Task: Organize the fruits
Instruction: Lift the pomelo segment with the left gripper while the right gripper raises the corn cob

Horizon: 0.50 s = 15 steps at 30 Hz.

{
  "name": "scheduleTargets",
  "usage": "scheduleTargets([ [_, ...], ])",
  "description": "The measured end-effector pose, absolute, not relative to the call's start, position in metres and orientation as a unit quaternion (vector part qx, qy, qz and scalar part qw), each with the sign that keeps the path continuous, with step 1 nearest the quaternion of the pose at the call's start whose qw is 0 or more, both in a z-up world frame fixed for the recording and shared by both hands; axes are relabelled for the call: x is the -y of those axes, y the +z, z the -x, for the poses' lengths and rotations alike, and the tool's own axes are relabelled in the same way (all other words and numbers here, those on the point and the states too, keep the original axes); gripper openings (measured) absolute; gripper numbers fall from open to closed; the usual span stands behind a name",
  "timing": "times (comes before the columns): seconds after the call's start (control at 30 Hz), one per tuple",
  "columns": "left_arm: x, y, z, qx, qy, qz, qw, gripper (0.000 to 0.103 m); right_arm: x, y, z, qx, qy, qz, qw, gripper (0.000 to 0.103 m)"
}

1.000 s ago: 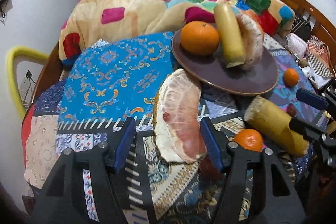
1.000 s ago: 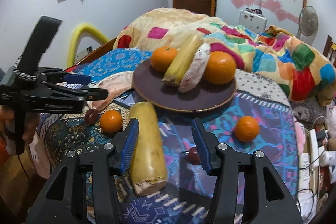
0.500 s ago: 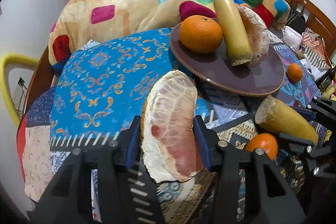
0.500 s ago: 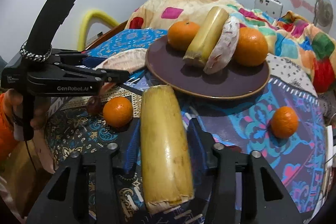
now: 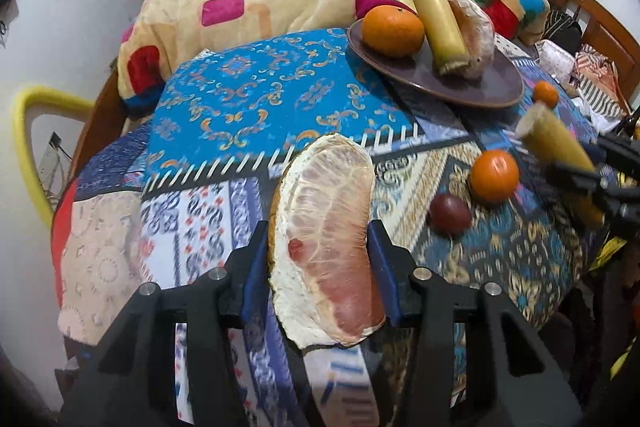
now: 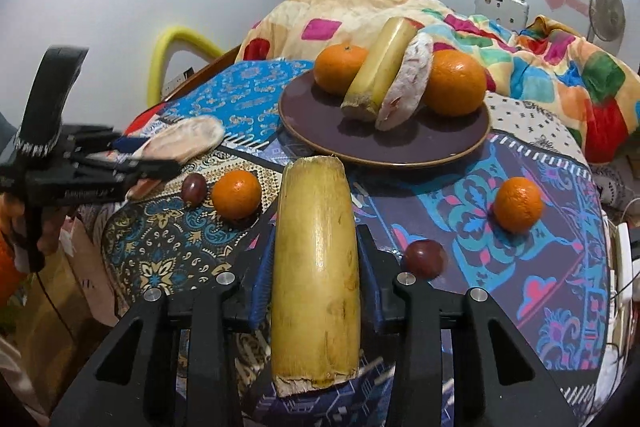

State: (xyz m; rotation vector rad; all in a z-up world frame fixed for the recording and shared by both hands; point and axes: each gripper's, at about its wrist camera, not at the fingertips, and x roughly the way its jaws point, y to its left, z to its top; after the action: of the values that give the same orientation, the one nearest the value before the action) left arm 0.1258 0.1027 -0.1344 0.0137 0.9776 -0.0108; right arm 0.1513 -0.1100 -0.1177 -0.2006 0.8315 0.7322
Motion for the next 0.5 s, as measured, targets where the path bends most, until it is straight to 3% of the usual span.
scheduleTargets([
  [0.5,-0.1,-0.102,-0.109,-0.412,0.002,0.013,0.911,0.047,0.133,-0.087,-0.151,-0.359,0.329,0.057,0.872,0.035],
])
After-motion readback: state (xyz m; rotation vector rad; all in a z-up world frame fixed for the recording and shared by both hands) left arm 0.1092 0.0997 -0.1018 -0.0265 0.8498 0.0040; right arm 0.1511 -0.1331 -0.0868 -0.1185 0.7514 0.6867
